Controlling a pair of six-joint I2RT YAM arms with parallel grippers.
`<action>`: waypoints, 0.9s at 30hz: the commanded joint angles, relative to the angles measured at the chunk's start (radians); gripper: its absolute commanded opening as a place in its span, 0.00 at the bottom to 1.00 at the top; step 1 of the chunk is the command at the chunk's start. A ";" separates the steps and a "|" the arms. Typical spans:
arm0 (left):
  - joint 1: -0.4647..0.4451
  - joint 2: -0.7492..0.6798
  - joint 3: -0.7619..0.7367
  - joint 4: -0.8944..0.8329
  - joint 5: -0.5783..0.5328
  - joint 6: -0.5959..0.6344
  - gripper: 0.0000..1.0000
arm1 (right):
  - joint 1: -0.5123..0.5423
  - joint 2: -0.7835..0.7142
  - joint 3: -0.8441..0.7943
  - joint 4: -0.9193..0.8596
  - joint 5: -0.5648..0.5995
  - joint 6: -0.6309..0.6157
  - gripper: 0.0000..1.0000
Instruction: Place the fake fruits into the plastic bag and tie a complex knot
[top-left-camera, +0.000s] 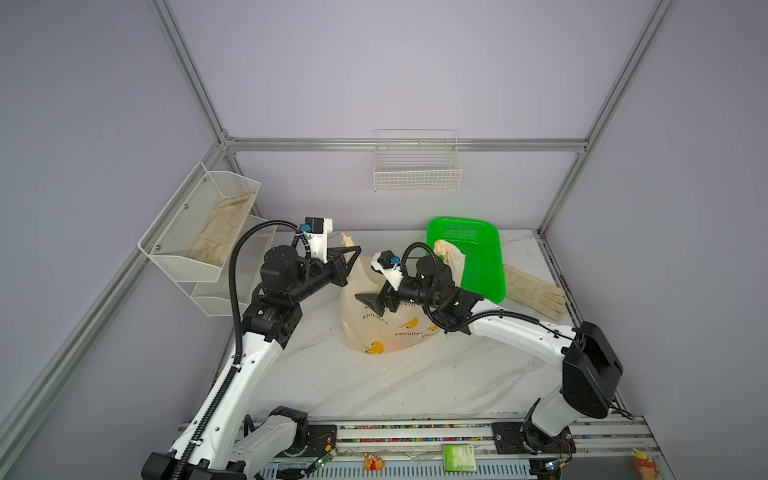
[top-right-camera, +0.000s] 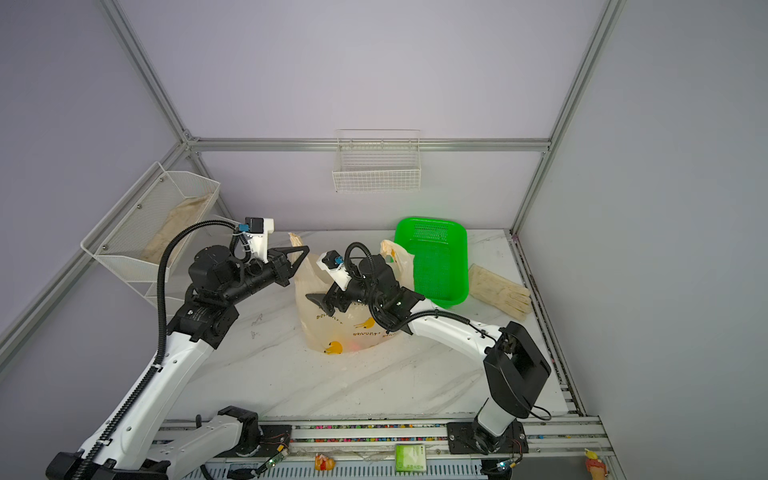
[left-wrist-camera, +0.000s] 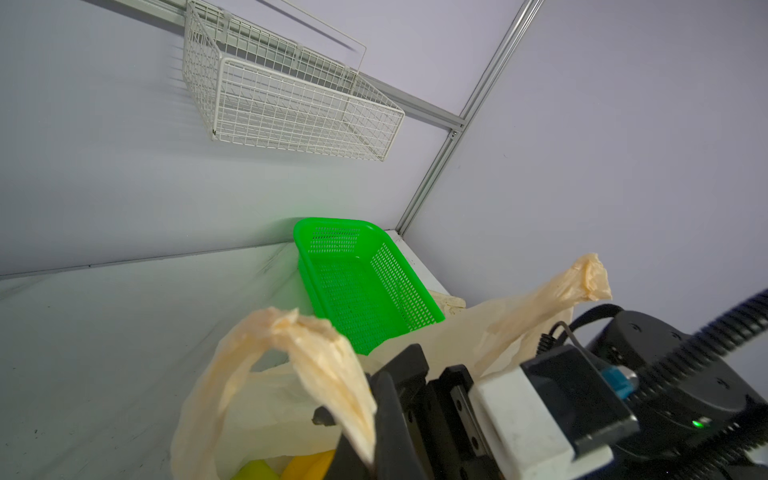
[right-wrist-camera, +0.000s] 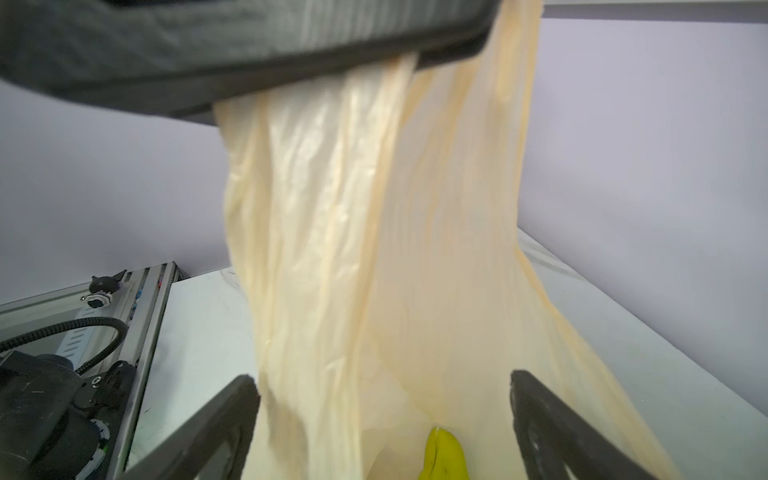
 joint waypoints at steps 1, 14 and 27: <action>0.004 -0.027 0.020 0.002 0.008 0.024 0.00 | -0.029 0.022 0.047 0.091 -0.178 0.017 0.70; 0.004 -0.154 0.059 -0.222 -0.237 0.264 0.56 | -0.052 0.018 -0.043 0.224 -0.278 0.095 0.00; 0.007 0.115 0.379 -0.334 -0.099 0.272 0.97 | -0.052 -0.010 -0.080 0.232 -0.271 0.093 0.00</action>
